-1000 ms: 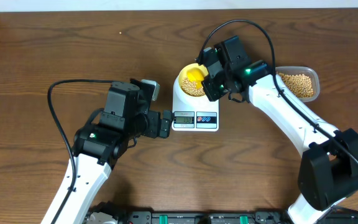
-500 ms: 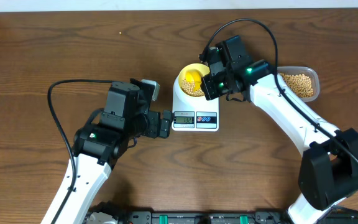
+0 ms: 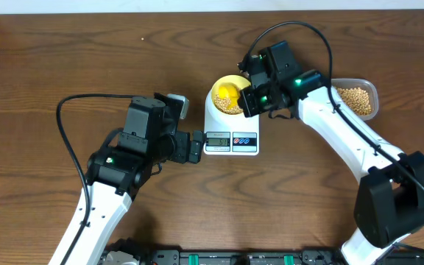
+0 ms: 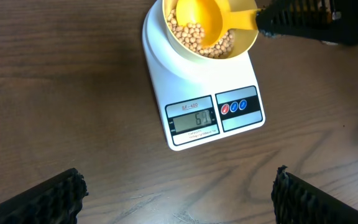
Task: Scoop item into bowl and weigh 50g on scale
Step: 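Tilt the scoop with the right gripper, pouring soybeans into the bowl, then move the scoop right back over the soybean tub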
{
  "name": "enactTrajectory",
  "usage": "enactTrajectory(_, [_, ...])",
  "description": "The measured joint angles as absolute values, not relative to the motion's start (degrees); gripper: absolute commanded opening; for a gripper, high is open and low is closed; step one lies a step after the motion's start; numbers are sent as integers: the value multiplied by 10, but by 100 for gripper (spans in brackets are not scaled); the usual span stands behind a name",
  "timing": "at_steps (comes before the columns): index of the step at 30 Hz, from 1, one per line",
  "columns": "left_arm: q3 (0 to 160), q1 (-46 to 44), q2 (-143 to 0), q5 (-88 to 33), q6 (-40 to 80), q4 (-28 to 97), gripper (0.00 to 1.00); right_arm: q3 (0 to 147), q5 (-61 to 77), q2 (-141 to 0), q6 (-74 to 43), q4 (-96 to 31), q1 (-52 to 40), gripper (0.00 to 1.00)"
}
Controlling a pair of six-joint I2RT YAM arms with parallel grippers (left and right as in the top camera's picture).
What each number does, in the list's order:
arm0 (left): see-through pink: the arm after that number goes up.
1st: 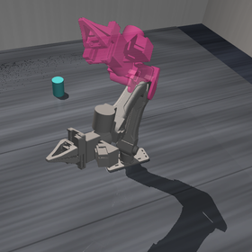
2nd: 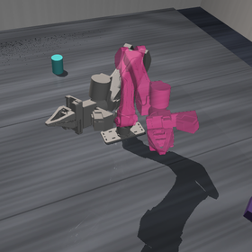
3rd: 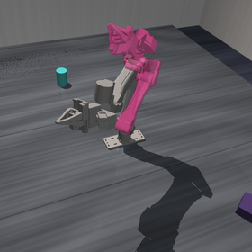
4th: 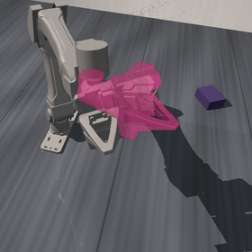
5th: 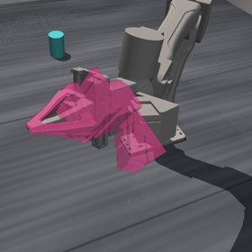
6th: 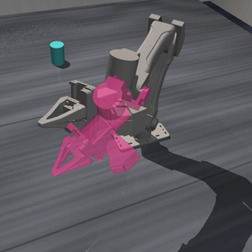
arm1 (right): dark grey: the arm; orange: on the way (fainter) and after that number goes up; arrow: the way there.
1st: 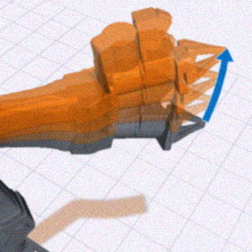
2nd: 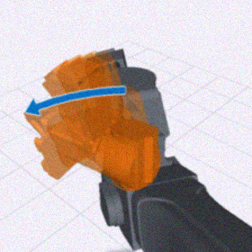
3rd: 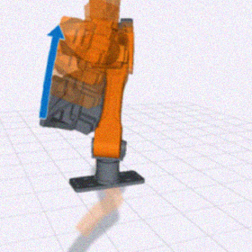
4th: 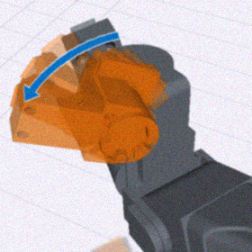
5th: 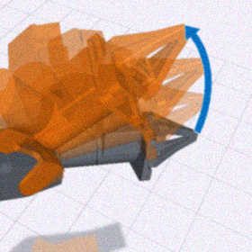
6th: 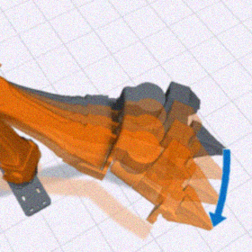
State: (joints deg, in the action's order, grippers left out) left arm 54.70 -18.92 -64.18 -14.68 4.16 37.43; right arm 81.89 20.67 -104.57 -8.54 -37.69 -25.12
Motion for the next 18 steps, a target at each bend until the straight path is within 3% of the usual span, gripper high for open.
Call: enactTrajectory(18, [547,-189,-642,-147,42,374,98,819,330,-1046,-117,-377,-187,1])
